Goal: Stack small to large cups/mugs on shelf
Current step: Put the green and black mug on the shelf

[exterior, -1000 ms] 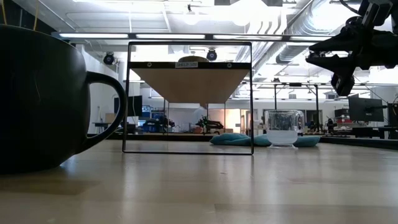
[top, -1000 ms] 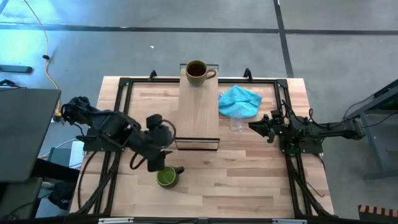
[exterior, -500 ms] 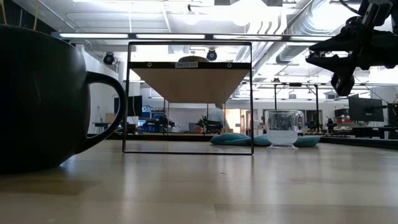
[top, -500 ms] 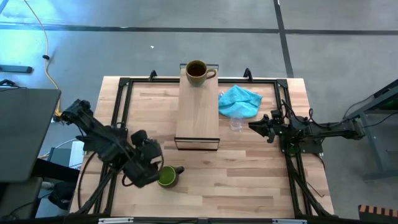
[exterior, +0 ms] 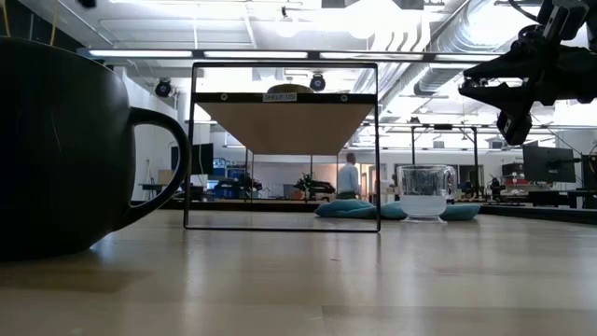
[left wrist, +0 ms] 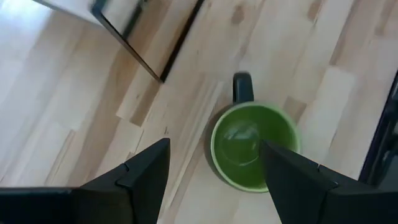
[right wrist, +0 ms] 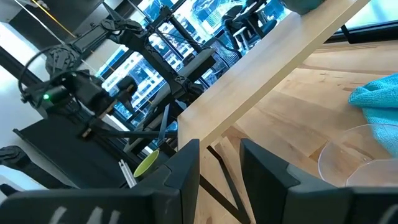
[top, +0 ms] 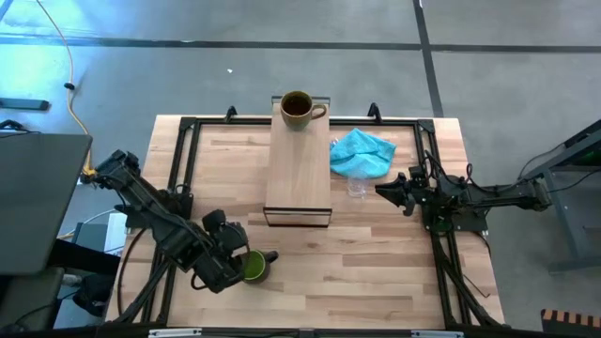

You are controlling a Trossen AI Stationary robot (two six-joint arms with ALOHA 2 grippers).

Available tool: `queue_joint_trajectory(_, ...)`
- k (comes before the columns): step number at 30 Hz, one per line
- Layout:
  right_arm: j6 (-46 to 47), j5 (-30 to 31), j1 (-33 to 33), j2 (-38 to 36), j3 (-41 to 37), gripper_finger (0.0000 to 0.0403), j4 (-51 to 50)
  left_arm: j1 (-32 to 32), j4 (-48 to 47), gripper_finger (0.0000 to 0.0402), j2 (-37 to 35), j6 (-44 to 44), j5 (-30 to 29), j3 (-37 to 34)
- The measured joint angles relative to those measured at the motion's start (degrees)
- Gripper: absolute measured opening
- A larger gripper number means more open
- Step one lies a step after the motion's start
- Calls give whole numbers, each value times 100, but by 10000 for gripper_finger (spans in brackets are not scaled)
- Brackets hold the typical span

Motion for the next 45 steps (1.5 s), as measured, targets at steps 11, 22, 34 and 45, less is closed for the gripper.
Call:
queue_joint_trajectory(11,12,1,1,0,0,106,1,2,744,234,0,965,213,-1001)
queue_joint_trajectory(22,17,2,-1,0,0,106,0,70,1521,234,0,1660,202,-1489)
queue_joint_trajectory(34,127,9,-1,0,0,106,0,611,2045,234,2,2523,486,-1679)
queue_joint_trajectory(45,118,7,-1,0,0,106,-29,686,2037,182,2,2811,920,-1679)
